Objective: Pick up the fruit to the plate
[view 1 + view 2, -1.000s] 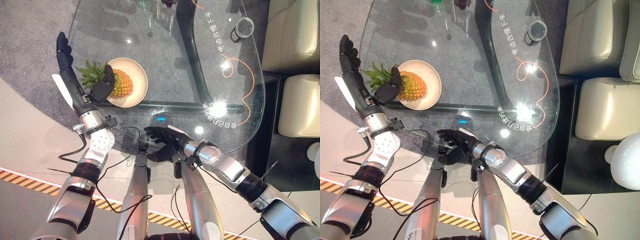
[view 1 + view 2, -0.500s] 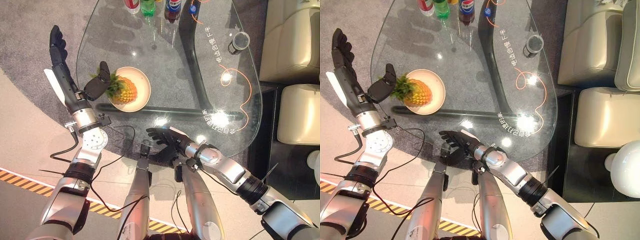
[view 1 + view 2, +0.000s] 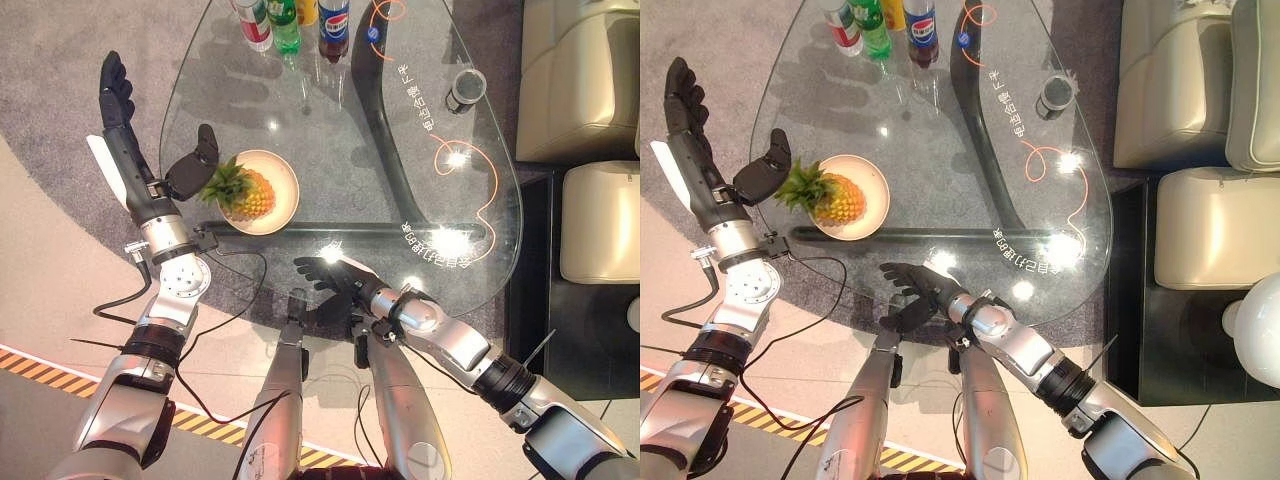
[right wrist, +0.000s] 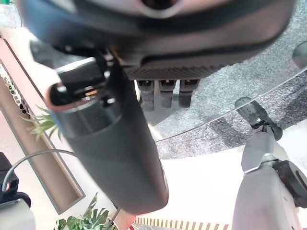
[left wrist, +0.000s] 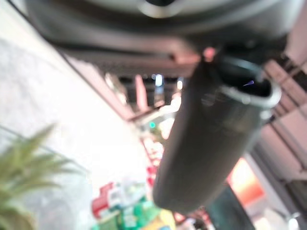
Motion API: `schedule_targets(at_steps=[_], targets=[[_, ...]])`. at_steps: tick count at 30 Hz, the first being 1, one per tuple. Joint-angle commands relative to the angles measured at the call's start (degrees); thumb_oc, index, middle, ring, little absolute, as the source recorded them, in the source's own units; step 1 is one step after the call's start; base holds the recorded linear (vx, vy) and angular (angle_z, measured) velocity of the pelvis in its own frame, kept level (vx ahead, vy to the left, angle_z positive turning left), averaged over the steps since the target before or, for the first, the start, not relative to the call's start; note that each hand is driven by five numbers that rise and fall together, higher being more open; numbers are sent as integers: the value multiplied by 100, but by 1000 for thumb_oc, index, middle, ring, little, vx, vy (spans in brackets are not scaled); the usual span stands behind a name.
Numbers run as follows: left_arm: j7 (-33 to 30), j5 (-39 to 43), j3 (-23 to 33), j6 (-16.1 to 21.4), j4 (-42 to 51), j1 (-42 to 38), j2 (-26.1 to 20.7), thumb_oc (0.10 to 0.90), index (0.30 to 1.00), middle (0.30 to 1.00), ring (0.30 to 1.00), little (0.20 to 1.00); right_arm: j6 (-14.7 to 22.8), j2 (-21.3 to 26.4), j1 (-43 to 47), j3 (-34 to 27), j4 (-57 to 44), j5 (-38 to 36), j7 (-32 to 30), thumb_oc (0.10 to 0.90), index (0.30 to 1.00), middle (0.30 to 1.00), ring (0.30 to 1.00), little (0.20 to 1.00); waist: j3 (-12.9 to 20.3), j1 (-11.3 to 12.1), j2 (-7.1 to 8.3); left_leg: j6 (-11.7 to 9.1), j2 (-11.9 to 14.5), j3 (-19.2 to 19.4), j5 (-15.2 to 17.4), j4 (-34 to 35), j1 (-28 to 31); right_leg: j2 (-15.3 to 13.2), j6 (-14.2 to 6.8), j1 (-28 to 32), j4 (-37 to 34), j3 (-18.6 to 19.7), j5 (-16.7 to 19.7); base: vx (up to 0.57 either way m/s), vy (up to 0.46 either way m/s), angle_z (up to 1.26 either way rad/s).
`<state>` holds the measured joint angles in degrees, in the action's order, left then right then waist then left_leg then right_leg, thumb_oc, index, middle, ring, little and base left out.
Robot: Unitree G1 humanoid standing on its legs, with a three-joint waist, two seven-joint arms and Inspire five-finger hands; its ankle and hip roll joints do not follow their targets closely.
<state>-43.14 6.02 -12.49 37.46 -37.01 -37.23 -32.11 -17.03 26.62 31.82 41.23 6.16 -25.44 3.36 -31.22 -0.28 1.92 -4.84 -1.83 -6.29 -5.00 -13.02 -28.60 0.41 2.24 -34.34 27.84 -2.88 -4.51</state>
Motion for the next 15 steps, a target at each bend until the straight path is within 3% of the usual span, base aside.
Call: schedule_targets(at_steps=[1,9,15], targets=[[-30,283,442,374,502,-24,-146,800,900,900,900,900,465,-311,-146,-61,-599,-221,154,800,900,900,900,900,142,-116,-243,287,-282,83,357,-505,124,156,-77,637,-568,262,28,31,-7,0],[168,680,654,414,575,582,58,800,900,900,900,900,514,-312,-417,-171,-563,-67,223,800,900,900,900,900,147,0,-157,306,-282,-41,391,-269,689,118,-93,1213,-802,173,0,7,-13,2],[492,984,811,355,782,1581,456,800,900,900,900,900,722,-238,-1085,-398,-387,82,478,800,900,900,900,900,550,127,-30,299,-261,-219,352,154,1184,81,-152,1786,-1247,87,44,46,-42,10]])
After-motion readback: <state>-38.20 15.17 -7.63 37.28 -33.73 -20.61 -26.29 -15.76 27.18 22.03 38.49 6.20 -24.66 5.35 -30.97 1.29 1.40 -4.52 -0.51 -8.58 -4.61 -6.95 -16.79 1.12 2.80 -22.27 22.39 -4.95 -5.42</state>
